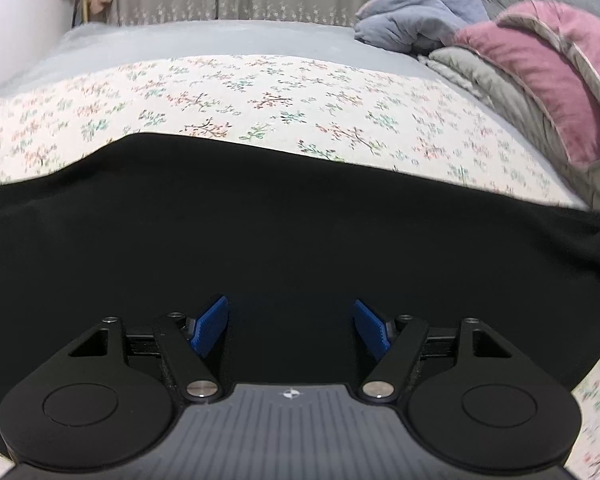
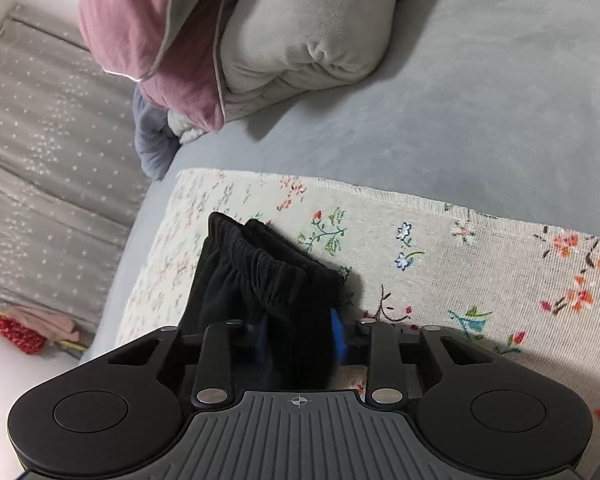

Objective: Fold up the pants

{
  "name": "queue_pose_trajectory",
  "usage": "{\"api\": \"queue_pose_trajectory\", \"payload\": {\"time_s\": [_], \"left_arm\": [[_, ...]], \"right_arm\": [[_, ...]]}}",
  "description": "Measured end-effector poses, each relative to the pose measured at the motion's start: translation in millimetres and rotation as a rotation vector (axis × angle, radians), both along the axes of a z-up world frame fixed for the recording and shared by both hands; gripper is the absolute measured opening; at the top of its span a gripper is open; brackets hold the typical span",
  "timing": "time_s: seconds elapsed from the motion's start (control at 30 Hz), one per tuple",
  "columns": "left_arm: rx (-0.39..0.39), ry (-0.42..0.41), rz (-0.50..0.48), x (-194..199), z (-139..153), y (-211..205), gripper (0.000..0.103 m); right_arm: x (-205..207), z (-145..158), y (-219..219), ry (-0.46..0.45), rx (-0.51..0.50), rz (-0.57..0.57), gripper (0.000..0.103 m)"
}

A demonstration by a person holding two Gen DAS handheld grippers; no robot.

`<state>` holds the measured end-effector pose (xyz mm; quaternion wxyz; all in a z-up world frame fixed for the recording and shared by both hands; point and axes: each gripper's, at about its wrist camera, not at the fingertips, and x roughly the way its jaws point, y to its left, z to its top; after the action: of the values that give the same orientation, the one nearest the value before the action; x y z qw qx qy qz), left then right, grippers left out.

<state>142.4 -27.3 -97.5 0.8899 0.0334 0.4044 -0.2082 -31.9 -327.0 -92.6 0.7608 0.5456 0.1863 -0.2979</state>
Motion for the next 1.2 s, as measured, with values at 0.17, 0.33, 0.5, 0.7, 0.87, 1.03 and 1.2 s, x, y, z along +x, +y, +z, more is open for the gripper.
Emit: {"api": "queue_pose_trajectory", "payload": {"time_s": [0.17,0.33,0.5,0.7,0.87,1.03,1.2], "left_arm": [[-0.177,0.082,0.077,17.9,12.6,29.1,0.078],[-0.405,0.199,0.132,34.5,12.5,59.5,0.081],[-0.498,0.317,0.140,40.3,-3.0,71.1,0.085],[-0.541,0.351,0.074,39.4,0.3,59.4,0.089],[-0.562,0.391,0.003,38.8,1.9,39.6,0.095],[-0.543,0.457,-0.020,38.7,-4.7,23.0,0.096],[-0.605,0.525,-0.004,41.2,-8.5,24.6,0.098]], "right_arm": [[17.4,40.9,38.0,0.053,-0.362,0.052,0.021],[61.1,86.3,171.3,0.011,-1.155,0.435,0.020],[98.8,30.5,313.8,0.112,-1.469,0.962,0.018],[108.1,-1.9,349.2,0.200,-1.500,1.086,0.021],[102.2,11.4,329.2,0.201,-1.429,1.077,0.065],[97.1,6.0,323.7,0.185,-1.433,1.132,0.016],[93.7,10.7,329.7,0.145,-1.495,1.059,0.010]]}}
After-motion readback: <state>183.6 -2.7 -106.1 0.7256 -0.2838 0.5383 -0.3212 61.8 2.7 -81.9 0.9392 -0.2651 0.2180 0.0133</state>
